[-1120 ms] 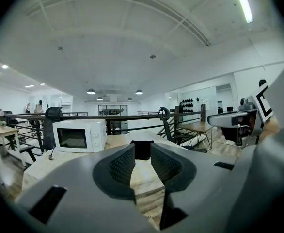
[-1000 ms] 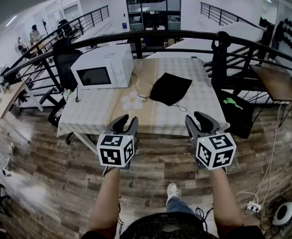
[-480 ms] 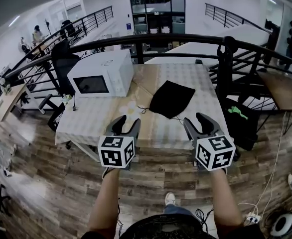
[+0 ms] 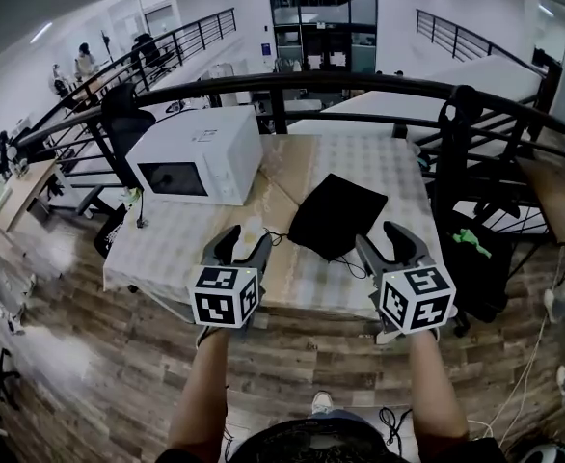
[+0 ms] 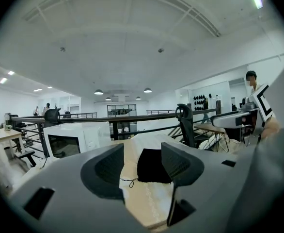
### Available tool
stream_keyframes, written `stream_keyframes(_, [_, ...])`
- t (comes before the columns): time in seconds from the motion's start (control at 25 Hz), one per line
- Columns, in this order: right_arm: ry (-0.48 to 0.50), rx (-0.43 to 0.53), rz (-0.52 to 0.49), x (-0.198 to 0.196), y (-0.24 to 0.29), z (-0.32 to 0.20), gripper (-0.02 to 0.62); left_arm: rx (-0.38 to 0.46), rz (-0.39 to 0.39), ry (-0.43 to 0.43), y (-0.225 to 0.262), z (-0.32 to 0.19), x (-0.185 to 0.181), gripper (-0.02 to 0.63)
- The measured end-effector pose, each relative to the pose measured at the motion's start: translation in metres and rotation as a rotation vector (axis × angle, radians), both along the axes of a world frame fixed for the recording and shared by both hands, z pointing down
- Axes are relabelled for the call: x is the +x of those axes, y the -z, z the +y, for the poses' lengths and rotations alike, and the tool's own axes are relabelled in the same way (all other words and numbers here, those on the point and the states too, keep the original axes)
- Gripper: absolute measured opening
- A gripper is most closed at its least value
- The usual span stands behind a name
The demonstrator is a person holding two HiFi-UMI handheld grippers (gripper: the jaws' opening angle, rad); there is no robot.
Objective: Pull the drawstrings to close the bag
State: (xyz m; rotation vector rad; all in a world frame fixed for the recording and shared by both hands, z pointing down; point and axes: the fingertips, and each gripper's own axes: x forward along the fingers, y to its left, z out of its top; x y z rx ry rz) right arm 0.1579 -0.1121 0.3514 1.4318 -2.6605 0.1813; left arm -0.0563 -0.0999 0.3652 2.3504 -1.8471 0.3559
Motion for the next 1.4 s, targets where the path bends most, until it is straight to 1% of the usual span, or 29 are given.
stream_keyframes(0.2, [0.015,-0.004,-0.006,0.008,-0.003,-0.037,0.224,-0.003,-0.011,0.023,-0.002,-0.032,0.006,0.244])
stream_keyframes(0.36, [0.017,-0.008,-0.009,0.014,-0.005,-0.054,0.225,-0.01,-0.017,0.027,-0.005,-0.049,0.011,0.244])
stream_keyframes(0.64, [0.002,-0.017,-0.01,0.022,-0.008,-0.069,0.225,-0.013,-0.021,0.012,-0.007,-0.068,0.019,0.244])
stream_keyframes(0.92, [-0.019,-0.016,0.0,0.021,-0.011,-0.077,0.225,-0.014,-0.015,-0.003,-0.013,-0.081,0.013,0.244])
stream_keyframes(1.04, [-0.039,-0.012,0.004,0.017,-0.011,-0.085,0.225,-0.013,-0.006,-0.022,-0.017,-0.092,0.007,0.244])
stream_keyframes(1.16, [-0.068,-0.012,0.001,0.008,-0.012,-0.096,0.225,-0.016,-0.014,-0.056,-0.022,-0.106,-0.002,0.244])
stream_keyframes(1.4, [-0.128,-0.027,-0.005,-0.02,-0.018,-0.127,0.227,-0.031,-0.02,-0.128,-0.028,-0.149,-0.029,0.244])
